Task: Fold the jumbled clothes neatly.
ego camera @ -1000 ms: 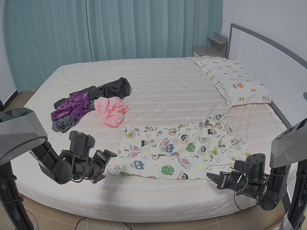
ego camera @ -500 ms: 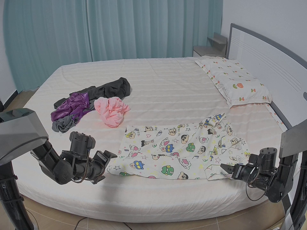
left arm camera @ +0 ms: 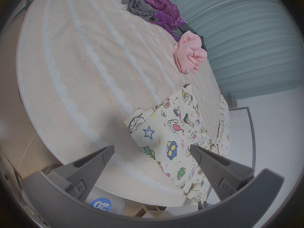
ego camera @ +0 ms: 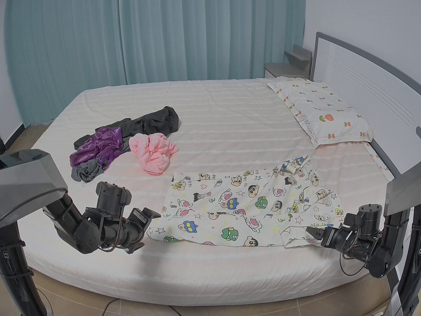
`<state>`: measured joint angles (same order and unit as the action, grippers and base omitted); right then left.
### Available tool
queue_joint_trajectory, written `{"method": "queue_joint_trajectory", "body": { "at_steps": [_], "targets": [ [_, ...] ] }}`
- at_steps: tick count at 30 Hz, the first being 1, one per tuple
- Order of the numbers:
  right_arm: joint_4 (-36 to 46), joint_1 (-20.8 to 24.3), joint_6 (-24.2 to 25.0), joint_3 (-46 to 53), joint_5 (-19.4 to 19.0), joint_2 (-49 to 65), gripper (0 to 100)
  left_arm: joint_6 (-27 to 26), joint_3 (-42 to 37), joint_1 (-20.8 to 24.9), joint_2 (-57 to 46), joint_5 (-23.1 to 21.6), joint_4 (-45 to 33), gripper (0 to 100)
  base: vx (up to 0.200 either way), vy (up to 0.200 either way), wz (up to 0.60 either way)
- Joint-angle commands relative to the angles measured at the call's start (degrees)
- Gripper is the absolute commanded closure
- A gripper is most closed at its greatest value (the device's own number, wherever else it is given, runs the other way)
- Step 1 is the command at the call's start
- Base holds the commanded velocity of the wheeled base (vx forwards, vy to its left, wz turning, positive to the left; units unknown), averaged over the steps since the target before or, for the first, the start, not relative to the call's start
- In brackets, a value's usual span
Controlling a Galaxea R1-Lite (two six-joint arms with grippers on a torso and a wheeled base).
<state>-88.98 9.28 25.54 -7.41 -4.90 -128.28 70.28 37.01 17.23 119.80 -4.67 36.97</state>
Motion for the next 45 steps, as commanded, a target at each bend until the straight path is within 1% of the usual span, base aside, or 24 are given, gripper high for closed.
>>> {"method": "queue_joint_trajectory", "body": {
  "at_steps": [1, 14, 20, 23, 27, 39, 40, 45],
  "targets": [
    [-1.0, -0.4, 0.1, -0.4, -0.8, -2.5, 100, 0.0, 0.0, 0.0, 0.2, 0.0, 0.0, 0, 0.000, 0.000, 0.00],
    [-1.0, -0.9, -2.4, 1.7, -0.6, -1.1, 100, 0.2, 0.0, 0.1, 0.1, 0.1, 0.0, 0, 0.000, 0.000, 0.00],
    [0.6, -2.5, -5.5, 2.1, -0.5, -1.6, 100, 0.2, -0.1, 0.1, 0.1, 0.1, 0.0, 0, 0.000, 0.000, 0.00],
    [2.0, -4.4, -7.3, 1.4, -0.5, -2.1, 100, 0.2, -0.1, 0.1, 0.1, 0.1, 0.0, 0, 0.000, 0.000, 0.00],
    [2.2, -5.0, -9.1, 1.7, -0.5, -3.1, 100, 0.2, -0.1, 0.1, 0.1, 0.1, 0.0, 0, 0.000, 0.000, 0.00],
    [2.2, -6.2, -9.6, 1.2, -0.5, -5.0, 100, 0.2, -0.1, 0.1, 0.2, 0.1, 0.0, 0, 0.000, 0.000, 0.00],
    [2.2, -6.2, -9.6, 1.2, -0.5, -5.0, 0, 0.2, -0.1, 0.1, 0.2, 0.1, 0.0, 0, 0.000, 0.000, 0.00],
    [1.6, -7.8, -9.9, 0.4, -0.5, -4.2, 0, 0.2, 0.0, 0.1, 0.2, 0.1, 0.0, 0, 0.000, 0.000, 0.00]
  ]
}}
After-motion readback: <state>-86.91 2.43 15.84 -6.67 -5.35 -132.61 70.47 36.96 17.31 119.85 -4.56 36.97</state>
